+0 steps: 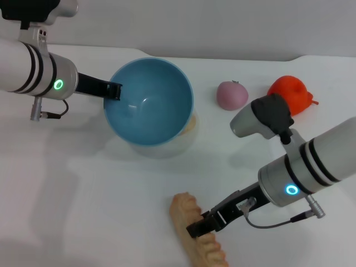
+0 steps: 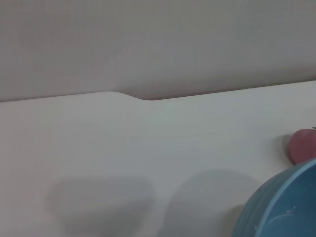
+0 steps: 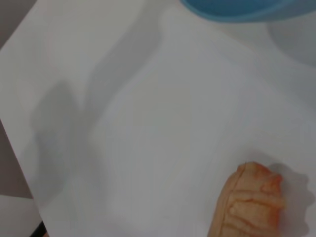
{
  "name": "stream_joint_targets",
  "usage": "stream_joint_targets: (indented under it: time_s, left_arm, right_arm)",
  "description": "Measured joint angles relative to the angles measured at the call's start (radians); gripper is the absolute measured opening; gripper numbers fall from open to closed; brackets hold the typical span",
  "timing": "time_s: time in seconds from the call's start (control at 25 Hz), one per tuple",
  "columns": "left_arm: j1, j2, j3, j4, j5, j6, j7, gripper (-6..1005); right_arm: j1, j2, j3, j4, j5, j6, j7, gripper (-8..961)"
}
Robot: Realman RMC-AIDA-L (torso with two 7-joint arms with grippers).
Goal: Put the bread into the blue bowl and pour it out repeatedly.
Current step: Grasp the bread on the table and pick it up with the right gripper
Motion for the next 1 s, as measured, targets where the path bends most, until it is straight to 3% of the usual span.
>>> stream_joint_targets:
  time_s: [0.48,0.68,1.0]
  left_arm:
    - [-0.001,0.001,0.0,0.0,0.0,-0.001,0.0,17]
    - [-0.002,0.002,0.006,0.0,0.0,-0.015,0.001,17]
    - [-0.005,0.002,0.01,-0.007,0.0,-0.072,0.006,17]
  right_arm:
    - [-0.005,-0.005,-0.009,0.006,0.007,0.035,-0.002,390]
    - [-0.063,-0.014,0.141,-0.038,0.006,-0.048,-0.059,365]
    - [-0.164,-0.014,0.424,-0.146,0.136,-0.366,-0.34,285]
